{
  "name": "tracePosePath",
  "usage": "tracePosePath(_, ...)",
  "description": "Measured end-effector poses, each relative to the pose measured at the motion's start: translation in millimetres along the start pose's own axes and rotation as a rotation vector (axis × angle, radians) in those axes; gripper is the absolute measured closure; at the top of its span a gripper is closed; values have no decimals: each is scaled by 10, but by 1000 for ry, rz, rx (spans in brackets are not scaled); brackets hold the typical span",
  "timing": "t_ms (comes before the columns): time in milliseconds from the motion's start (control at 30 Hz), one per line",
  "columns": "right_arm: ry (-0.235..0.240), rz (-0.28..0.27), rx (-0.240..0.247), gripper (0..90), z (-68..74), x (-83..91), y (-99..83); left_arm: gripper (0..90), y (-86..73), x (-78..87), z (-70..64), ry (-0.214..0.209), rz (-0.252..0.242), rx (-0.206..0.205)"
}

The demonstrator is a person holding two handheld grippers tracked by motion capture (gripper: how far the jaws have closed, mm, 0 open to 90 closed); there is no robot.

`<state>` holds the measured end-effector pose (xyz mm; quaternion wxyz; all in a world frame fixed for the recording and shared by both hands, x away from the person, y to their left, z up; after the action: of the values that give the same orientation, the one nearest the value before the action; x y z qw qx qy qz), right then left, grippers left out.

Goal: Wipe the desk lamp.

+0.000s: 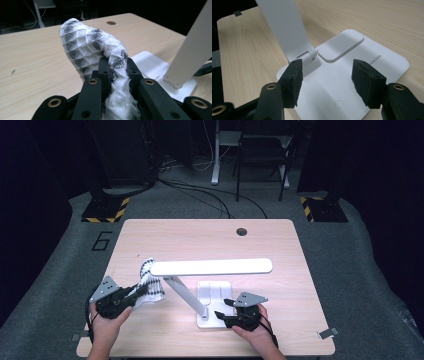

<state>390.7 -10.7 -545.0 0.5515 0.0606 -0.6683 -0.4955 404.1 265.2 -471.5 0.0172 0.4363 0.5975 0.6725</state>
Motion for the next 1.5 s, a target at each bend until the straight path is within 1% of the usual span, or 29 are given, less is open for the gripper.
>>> tracePosePath(100,-1,0,-2,418,-11,7,-3,784,-105,-65,64,22,21,9)
tracePosePath(133,-6,-2,0,418,-20,12,-2,783,-145,-86,83,24,36,13)
tracePosePath(167,-7,-3,-3,418,-23,16,-2,783,-170,-113,105,31,35,23)
tracePosePath(267,-10,-6,1,418,-35,22,-2,783,-257,-174,156,26,60,44)
tracePosePath(300,-9,-6,-1,418,-37,21,-4,782,-279,-203,172,30,59,52)
tracePosePath(333,-6,-5,-11,418,-32,22,-6,780,-311,-230,186,32,68,61)
tracePosePath(400,-8,-7,-9,418,-39,25,-6,778,-380,-283,204,31,96,66)
tracePosePath(433,-9,-7,-7,418,-40,27,-7,778,-404,-311,216,40,101,66)
tracePosePath(500,-11,-7,-10,418,-41,29,-8,778,-438,-334,239,47,111,64)
tracePosePath(533,-14,-9,-10,418,-46,31,-7,778,-443,-342,244,48,105,72)
tracePosePath(633,-10,-10,-7,418,-49,33,-6,777,-498,-375,282,46,110,93)
tracePosePath(667,-12,-11,-7,419,-53,33,-7,776,-520,-384,292,46,120,96)
tracePosePath(700,-19,-14,-11,418,-57,34,-5,774,-546,-406,316,58,120,97)
tracePosePath(733,-19,-14,-12,418,-57,34,-6,773,-569,-418,324,58,125,105)
tracePosePath(800,-12,-10,-4,418,-51,36,-11,773,-611,-429,345,61,144,104)
tracePosePath(867,-13,-12,-5,418,-51,36,-10,771,-625,-443,358,66,143,115)
tracePosePath(967,-12,-17,-1,419,-56,37,-3,755,-654,-456,375,67,158,121)
tracePosePath(1000,-13,-17,-2,418,-57,38,-3,744,-662,-469,389,77,158,122)
tracePosePath(1067,-13,-17,-4,418,-57,38,-4,725,-681,-473,394,79,173,125)
tracePosePath(1100,-13,-18,-4,419,-57,38,-4,708,-678,-485,406,89,164,126)
tracePosePath(1133,-12,-17,-4,418,-56,37,-4,687,-692,-481,406,85,181,125)
tracePosePath(1233,-20,-13,-12,418,-63,37,-13,641,-704,-510,399,80,186,133)
tracePosePath(1267,-19,-11,-14,418,-61,36,-16,598,-713,-510,398,79,197,132)
tracePosePath(1300,-19,-11,-14,418,-61,36,-16,598,-713,-519,400,84,196,132)
tracePosePath(1333,-16,-14,-20,417,-58,39,-11,548,-713,-523,398,84,197,132)
tracePosePath(1367,-16,-14,-20,417,-58,39,-11,548,-707,-532,403,96,189,133)
tracePosePath(1433,-11,-16,-32,417,-55,40,-10,495,-712,-526,404,101,200,124)
tracePosePath(1500,-4,-17,-28,416,-65,41,-10,439,-696,-532,414,112,184,129)
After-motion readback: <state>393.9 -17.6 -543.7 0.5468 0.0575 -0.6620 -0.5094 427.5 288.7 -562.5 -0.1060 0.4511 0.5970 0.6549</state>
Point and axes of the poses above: each handheld gripper's, and its own axes: x roughly backward along the jaws, y roughly out of its top, z roughly to its left, the point moved 10 cm from there along -x, roughly forward along the jaws, and after that the axes turned 13 degrees about z, right-handed, at the moved point
